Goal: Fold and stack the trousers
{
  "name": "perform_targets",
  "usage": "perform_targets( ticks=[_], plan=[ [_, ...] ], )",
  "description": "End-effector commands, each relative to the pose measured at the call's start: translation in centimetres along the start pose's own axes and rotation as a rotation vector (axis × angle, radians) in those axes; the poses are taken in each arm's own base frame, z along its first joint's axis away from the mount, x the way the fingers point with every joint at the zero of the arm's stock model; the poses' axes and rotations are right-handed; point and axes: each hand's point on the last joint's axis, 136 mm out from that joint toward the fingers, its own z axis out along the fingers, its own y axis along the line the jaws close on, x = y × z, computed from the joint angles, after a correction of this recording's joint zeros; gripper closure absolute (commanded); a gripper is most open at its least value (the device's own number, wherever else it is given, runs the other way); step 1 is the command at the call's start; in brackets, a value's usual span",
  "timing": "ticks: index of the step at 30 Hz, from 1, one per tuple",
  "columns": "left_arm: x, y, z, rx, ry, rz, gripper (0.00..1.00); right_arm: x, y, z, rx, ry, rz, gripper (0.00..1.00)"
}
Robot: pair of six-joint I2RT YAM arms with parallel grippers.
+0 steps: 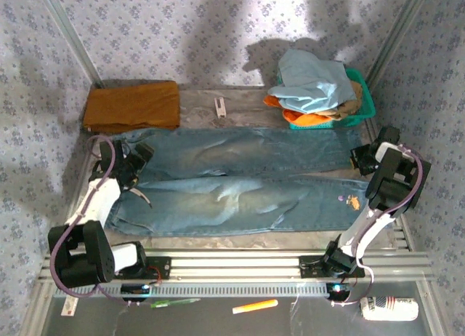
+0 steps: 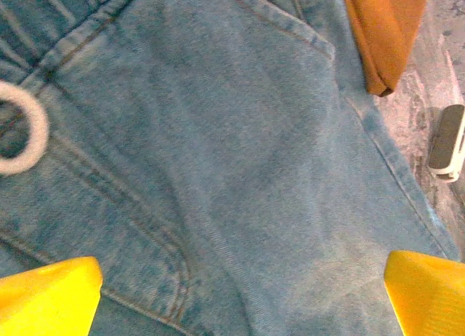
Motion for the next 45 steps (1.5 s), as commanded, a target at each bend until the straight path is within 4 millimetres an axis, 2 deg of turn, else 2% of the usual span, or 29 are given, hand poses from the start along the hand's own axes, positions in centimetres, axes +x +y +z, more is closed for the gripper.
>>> perform_targets(
  ticks=[1,7,10,14,17,20,23,27,28,30,32,35,37,41,45],
  plan=[
    [-0.7,0.6,-1.0,-0.026,-0.042,-0.008,0.00,-0.2,-4.5,-0.2,0.111,-0.013,0.107,1.00],
    [-0.9,1.6,-1.1,-0.065,-0.060,-0.053,0.00,-0.3,-3.7,-2.6,0.096,-0.051,0.086,1.00],
    [-0.9,2.2,-2.1,-0.089,-0.078,-0.053,0.00,0.0,-2.6,-3.5,0.066,-0.054,0.060,1.00],
    [-0.9,3.7,-4.1,-0.173,-0.117,-0.045,0.00,1.6,0.3,-5.4,-0.008,-0.043,-0.027,1.00],
    [-1.0,4.4,-5.8,-0.222,-0.137,-0.027,0.00,4.0,2.1,-7.6,-0.054,-0.051,-0.121,1.00],
    [-0.6,4.4,-6.6,-0.208,-0.134,-0.009,0.00,8.3,3.6,-9.2,-0.092,-0.031,-0.260,1.00],
    [0.8,4.1,-6.2,-0.152,-0.096,-0.022,0.00,15.1,4.3,-9.4,-0.115,0.032,-0.434,0.98],
    [2.8,2.8,-4.6,-0.053,-0.029,0.000,0.01,24.6,3.6,-8.4,-0.135,0.161,-0.634,0.97],
    [3.1,2.4,-4.3,-0.045,-0.019,0.011,0.01,26.3,3.5,-8.2,-0.138,0.185,-0.670,0.97],
    [3.6,0.7,-3.5,-0.003,0.016,0.040,0.02,30.2,3.9,-8.1,-0.162,0.241,-0.769,0.97],
    [4.4,-1.5,-2.6,0.049,0.058,0.072,0.02,33.0,4.6,-8.3,-0.177,0.265,-0.843,0.98],
    [5.7,-5.0,-1.5,0.085,0.088,0.163,0.03,36.8,7.0,-8.8,-0.225,0.287,-0.948,0.99],
    [6.1,-6.0,-0.7,0.074,0.091,0.192,0.03,39.3,9.0,-9.1,-0.265,0.299,-1.015,1.00],
    [6.5,-4.8,1.1,0.038,0.103,0.146,0.03,44.2,13.5,-8.6,-0.327,0.346,-1.109,0.96],
    [6.5,-2.2,1.0,-0.012,0.094,0.127,0.02,48.6,16.2,-6.4,-0.354,0.412,-1.143,0.96]
  ],
)
